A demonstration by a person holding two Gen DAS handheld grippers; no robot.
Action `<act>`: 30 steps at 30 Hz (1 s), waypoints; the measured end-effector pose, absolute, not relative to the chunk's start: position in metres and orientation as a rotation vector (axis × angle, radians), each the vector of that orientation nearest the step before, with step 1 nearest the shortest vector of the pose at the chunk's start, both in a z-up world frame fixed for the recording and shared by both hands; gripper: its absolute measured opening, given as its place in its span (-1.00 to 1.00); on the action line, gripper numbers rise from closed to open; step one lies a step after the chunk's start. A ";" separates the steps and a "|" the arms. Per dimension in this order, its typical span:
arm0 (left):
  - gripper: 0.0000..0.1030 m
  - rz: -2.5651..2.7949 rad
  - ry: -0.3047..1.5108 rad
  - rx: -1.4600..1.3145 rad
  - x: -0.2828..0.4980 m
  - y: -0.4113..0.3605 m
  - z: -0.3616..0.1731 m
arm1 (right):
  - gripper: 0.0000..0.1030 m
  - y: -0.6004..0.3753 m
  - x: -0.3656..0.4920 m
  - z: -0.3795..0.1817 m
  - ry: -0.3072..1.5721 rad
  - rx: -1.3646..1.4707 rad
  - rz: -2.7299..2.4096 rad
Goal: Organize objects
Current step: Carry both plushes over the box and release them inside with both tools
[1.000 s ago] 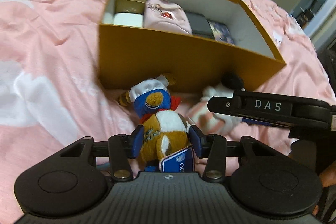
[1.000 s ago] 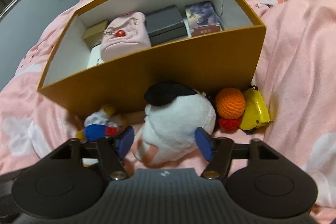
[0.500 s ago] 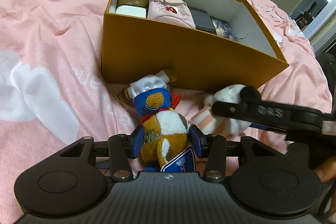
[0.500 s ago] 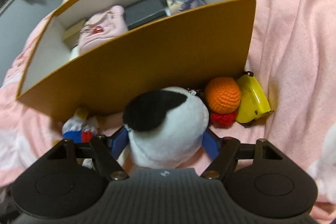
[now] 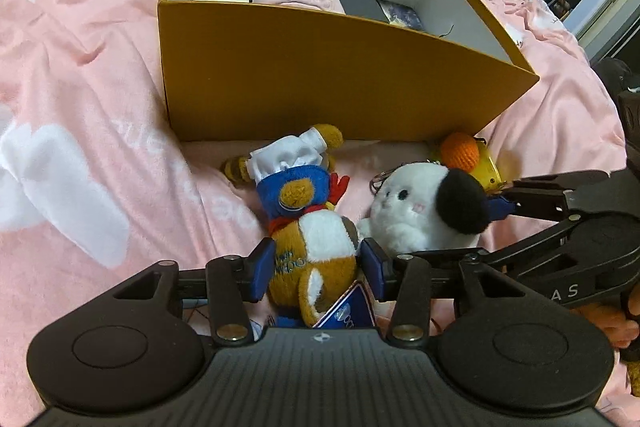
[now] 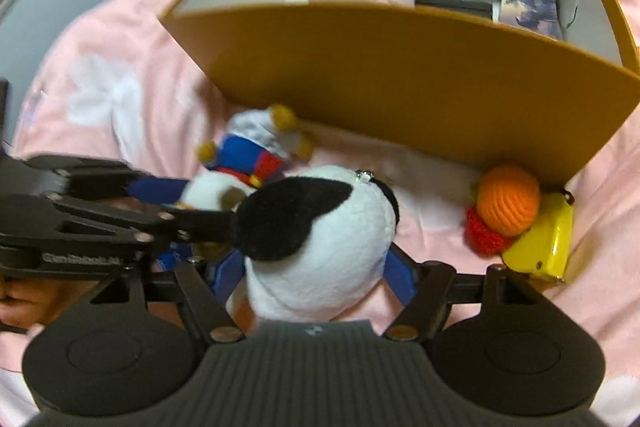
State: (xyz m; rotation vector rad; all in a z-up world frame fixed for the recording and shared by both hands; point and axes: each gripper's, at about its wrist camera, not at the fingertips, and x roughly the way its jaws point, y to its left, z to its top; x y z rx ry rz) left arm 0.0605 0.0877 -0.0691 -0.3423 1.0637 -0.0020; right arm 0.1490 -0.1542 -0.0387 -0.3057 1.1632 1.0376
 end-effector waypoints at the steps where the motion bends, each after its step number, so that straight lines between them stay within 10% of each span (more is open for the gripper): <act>1: 0.08 0.003 1.065 -0.338 0.060 0.088 -0.069 | 0.52 -0.156 0.148 -0.037 1.156 -0.309 1.012; 5: 0.16 0.022 1.071 -0.321 0.058 0.086 -0.066 | 0.59 -0.171 0.140 -0.025 1.117 -0.304 0.874; 15: 0.05 0.028 1.099 -0.342 0.056 0.088 -0.065 | -0.02 -0.200 0.133 -0.036 1.279 -0.020 0.670; 30: 0.05 0.016 1.090 -0.370 0.055 0.090 -0.068 | 0.18 -0.160 0.131 -0.050 1.314 0.066 0.607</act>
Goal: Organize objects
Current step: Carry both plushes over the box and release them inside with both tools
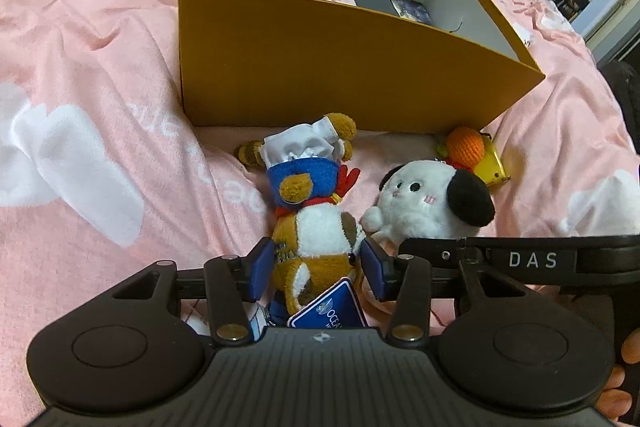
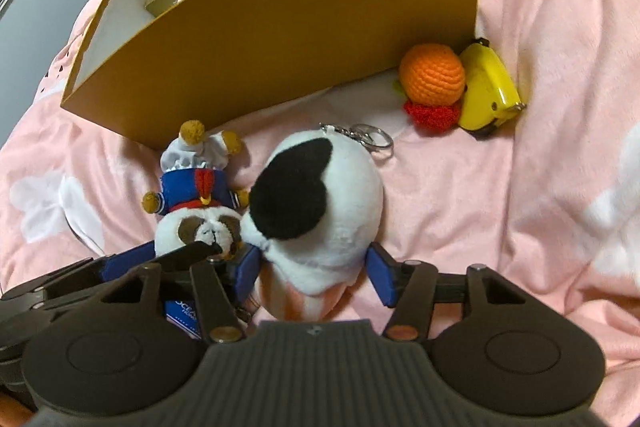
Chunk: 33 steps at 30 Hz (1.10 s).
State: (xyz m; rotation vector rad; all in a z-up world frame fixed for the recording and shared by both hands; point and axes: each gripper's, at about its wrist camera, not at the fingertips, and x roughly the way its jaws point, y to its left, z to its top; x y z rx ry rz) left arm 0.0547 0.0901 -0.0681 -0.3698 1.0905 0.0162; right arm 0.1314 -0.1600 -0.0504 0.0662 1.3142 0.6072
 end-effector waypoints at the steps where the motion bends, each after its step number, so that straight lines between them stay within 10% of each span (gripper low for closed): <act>1: 0.05 0.015 1.090 -0.372 0.055 0.090 -0.068 | 0.18 -0.160 0.131 -0.050 1.312 0.068 0.610; 33: -0.14 -0.220 0.701 -0.426 0.098 0.089 0.091 | -0.03 -0.197 0.194 0.138 0.886 -0.045 0.864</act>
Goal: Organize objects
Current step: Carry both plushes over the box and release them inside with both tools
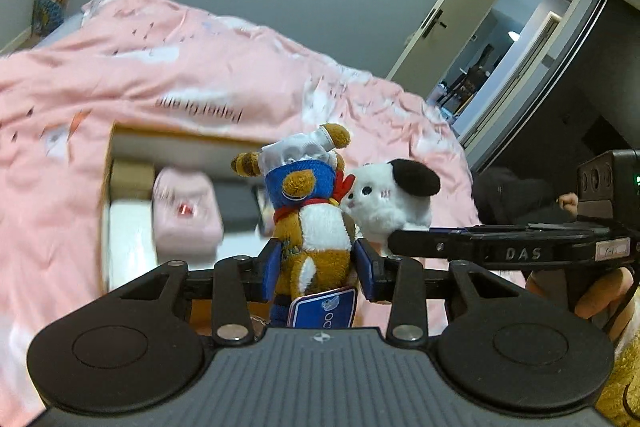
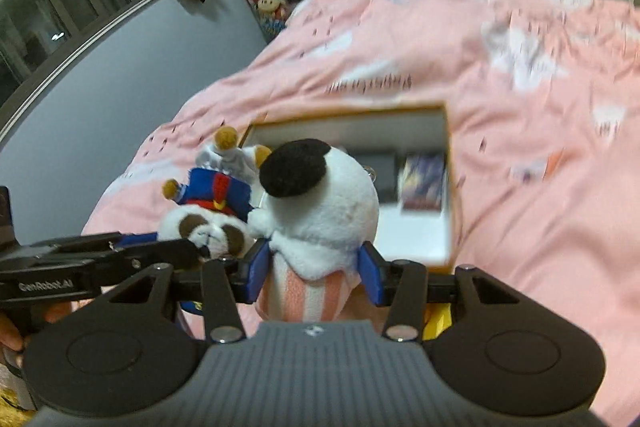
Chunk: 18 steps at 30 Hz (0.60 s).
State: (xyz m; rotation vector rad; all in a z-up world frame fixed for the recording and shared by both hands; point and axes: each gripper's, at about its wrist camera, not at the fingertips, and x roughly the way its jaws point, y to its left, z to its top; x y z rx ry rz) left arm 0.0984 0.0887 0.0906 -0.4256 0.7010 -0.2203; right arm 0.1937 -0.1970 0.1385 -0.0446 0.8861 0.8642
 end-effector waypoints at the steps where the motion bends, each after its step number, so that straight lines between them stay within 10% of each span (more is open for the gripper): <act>1: -0.14 -0.224 0.706 -0.429 0.109 0.089 0.090 | -0.03 -0.195 0.203 0.141 0.884 -0.057 0.857; 18: -0.14 -0.166 0.978 -0.485 0.209 0.085 -0.024 | -0.04 -0.143 0.282 0.058 1.055 -0.321 0.795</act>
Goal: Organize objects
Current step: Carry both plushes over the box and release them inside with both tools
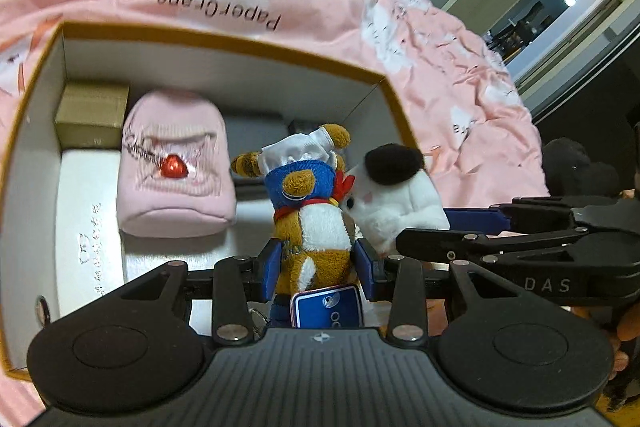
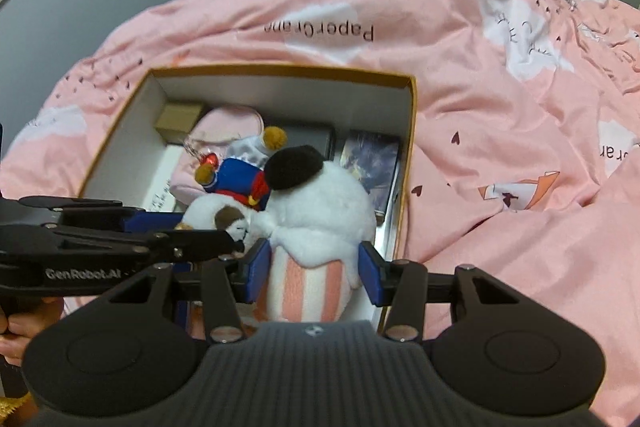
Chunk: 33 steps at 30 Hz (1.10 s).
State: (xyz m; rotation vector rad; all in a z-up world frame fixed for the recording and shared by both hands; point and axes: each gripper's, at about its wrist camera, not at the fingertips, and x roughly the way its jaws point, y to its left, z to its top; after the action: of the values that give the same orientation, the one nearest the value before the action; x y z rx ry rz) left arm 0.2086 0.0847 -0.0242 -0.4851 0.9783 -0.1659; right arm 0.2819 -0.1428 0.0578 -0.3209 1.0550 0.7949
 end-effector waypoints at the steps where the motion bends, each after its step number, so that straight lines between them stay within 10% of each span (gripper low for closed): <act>1: -0.14 -0.166 0.985 -0.489 0.211 0.085 -0.028 | -0.04 -0.139 0.283 0.055 1.061 -0.339 0.792; 27: 0.04 -0.235 1.137 -0.386 0.222 0.085 -0.056 | 0.08 -0.115 0.289 0.035 1.026 -0.618 0.803; 33: -0.07 -0.244 1.077 -0.389 0.216 0.095 -0.038 | -0.32 -0.119 0.288 0.044 1.035 -0.600 0.856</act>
State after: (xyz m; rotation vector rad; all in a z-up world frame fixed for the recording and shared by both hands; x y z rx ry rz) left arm 0.2164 0.0954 -0.0378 -0.3890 1.0768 -0.2440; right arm 0.2879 -0.1191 0.0439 -0.6005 1.0352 0.8561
